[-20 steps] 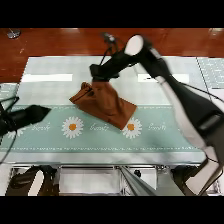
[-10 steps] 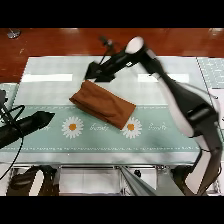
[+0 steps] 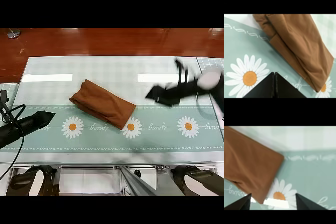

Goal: Fold the shirts.

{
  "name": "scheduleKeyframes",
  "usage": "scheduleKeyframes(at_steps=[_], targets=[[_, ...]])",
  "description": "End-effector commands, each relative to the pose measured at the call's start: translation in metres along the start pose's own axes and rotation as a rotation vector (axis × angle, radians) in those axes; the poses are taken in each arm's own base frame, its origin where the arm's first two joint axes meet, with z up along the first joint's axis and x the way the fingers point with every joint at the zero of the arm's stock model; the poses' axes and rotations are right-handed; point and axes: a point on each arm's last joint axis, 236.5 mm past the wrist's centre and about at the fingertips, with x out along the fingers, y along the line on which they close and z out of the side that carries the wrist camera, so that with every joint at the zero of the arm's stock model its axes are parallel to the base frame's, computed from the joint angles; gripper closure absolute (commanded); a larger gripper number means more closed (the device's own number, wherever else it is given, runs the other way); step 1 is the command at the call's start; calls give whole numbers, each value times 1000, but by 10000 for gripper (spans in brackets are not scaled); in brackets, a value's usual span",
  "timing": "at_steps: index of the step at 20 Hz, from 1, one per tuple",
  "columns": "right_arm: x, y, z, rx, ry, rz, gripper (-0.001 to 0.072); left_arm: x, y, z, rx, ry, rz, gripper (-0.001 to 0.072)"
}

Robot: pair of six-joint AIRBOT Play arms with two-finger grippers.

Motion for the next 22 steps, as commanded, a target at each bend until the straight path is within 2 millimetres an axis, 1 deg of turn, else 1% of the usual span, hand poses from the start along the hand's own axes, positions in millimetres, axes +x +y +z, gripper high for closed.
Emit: scheduleKeyframes(at_steps=[1, 2, 3, 6, 7, 9, 11, 12, 13, 14, 15, 16, 17, 18, 20, 22], targets=[[51, -25, -66, 292, -24, 145, 87, 0, 0, 0, -1, -1, 0, 684], [62, -18, -78, 282, 21, 160, 87, 0, 0, 0, -1, -1, 0, 684], [74, -12, -87, 273, 59, 163, 87, 1, 1, 0, -2, 1, 1, 684], [107, -1, -95, 265, 150, 157, 87, 2, 2, -1, -7, 10, 3, 684], [116, 5, -94, 258, 174, 165, 87, 3, 2, -1, -8, 11, 3, 684], [131, 15, -85, 249, 191, 171, 94, 3, 2, -1, -8, 11, 3, 684], [144, 25, -70, 236, 200, 177, 109, 3, 2, -1, -8, 11, 3, 684], [147, 32, -63, 222, 206, 187, 196, 3, 2, -1, -8, 11, 3, 684], [149, 42, -56, 186, 216, 208, 344, 3, 2, -1, -8, 11, 3, 684], [146, 57, -50, 115, 230, 242, 565, 3, 2, -1, -8, 11, 3, 684], [137, 78, -40, -6, 228, 292, 691, 3, 2, -1, -8, 11, 3, 684], [127, 95, -25, -105, 207, 303, 692, 3, 2, -1, -8, 11, 3, 684], [112, 111, -8, -213, 182, 291, 692, 3, 2, -1, -8, 11, 3, 684], [96, 123, 10, -285, 153, 261, 692, 3, 2, -1, -8, 11, 3, 684], [52, 146, 50, -421, 70, 172, 693, 3, 2, -1, -8, 11, 2, 684], [1, 157, 83, -503, -10, 82, 692, 3, 2, -1, -8, 11, 3, 684]])
